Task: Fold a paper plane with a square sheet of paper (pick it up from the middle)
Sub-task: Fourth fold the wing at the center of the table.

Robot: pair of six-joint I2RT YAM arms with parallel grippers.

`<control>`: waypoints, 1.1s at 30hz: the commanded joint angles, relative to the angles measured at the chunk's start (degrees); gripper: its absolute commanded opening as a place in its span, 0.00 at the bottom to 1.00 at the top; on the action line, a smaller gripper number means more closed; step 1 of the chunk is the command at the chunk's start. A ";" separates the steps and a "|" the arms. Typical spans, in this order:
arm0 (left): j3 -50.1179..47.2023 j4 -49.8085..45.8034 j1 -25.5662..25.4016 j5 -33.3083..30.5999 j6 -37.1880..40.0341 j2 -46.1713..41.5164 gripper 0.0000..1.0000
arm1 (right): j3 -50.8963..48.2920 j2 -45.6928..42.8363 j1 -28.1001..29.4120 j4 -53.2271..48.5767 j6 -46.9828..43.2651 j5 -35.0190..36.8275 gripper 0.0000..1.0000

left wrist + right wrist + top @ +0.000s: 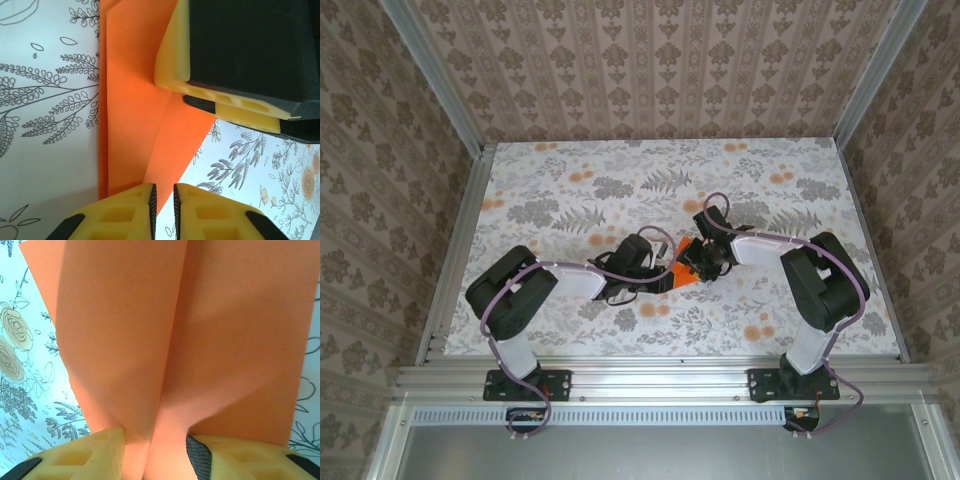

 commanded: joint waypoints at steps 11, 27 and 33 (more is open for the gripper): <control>0.60 -2.56 0.55 -0.83 1.41 0.72 0.19 | -6.67 13.29 -0.51 -10.99 0.10 13.43 0.46; 0.97 -3.69 0.62 -2.39 0.49 2.04 0.18 | -6.88 13.36 -0.51 -10.95 0.09 13.50 0.46; 0.99 -4.09 0.58 -2.90 0.14 2.39 0.18 | -6.76 13.63 -0.51 -11.01 0.10 13.63 0.46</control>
